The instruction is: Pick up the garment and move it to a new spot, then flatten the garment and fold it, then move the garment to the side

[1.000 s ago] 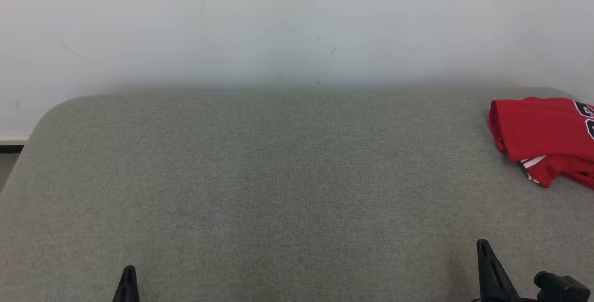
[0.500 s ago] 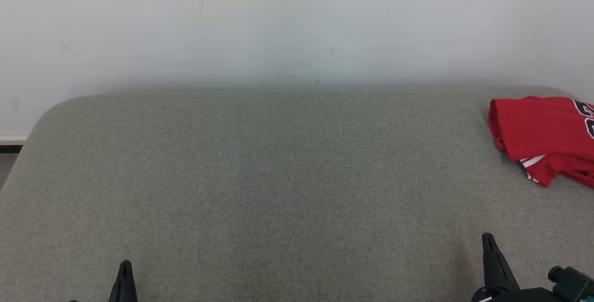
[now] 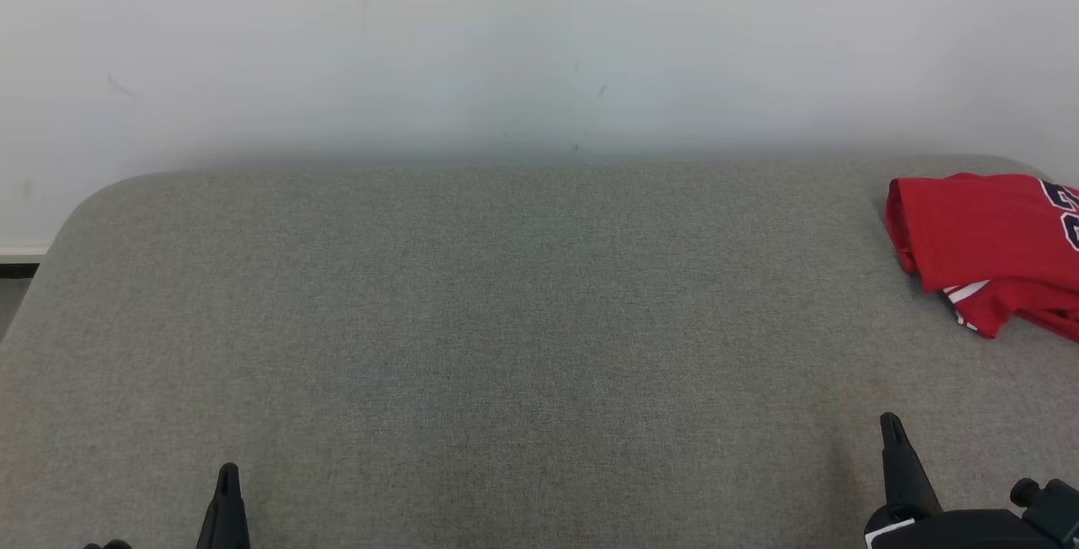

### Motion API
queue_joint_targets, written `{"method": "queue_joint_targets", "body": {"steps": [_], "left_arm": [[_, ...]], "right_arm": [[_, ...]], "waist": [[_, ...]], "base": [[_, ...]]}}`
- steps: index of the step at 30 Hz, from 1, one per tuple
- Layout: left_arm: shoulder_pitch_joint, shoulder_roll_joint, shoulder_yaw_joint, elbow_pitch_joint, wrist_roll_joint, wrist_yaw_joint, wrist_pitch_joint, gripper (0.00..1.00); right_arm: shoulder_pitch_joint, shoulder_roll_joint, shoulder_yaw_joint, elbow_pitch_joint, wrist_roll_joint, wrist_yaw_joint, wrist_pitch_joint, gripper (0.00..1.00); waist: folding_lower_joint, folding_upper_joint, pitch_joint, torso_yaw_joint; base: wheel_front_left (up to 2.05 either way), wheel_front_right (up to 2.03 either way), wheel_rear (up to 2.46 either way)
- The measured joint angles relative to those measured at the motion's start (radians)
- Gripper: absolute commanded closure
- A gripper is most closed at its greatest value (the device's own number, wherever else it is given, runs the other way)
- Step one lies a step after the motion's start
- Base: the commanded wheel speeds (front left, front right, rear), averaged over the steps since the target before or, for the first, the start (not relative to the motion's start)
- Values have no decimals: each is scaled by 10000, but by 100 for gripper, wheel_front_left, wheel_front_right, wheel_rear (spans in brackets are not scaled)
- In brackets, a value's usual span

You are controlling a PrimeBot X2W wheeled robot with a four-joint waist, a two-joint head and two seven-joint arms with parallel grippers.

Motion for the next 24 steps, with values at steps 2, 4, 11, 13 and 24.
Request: {"method": "queue_joint_targets", "body": {"steps": [2, 4, 11, 13, 24], "left_arm": [[-38, 2, 2, 0, -326, -2, 81, 100], [-95, 0, 8, 2, -570, -4, 136, 100], [-193, -4, 25, 4, -1488, -65, 351, 100], [-229, -4, 29, 6, -1743, -65, 430, 100], [-402, -12, 58, 12, -3099, -75, 775, 100]], "right_arm": [[-32, 8, -19, 6, 249, 0, 38, 100], [-58, 12, -35, 6, 512, 0, 96, 100], [-178, 29, -90, 15, 1329, 0, 282, 100], [-212, 31, -107, 17, 1578, 0, 349, 100], [-374, 54, -201, 48, 2857, 0, 629, 100]], "waist": [[0, 0, 3, -3], [0, 0, 6, -6], [0, 0, 17, -17], [0, 0, 20, -20], [0, 0, 37, -38]], "base": [[0, 0, 0], [0, 0, 0], [0, 0, 0], [0, 0, 0], [0, 0, 0]]}}
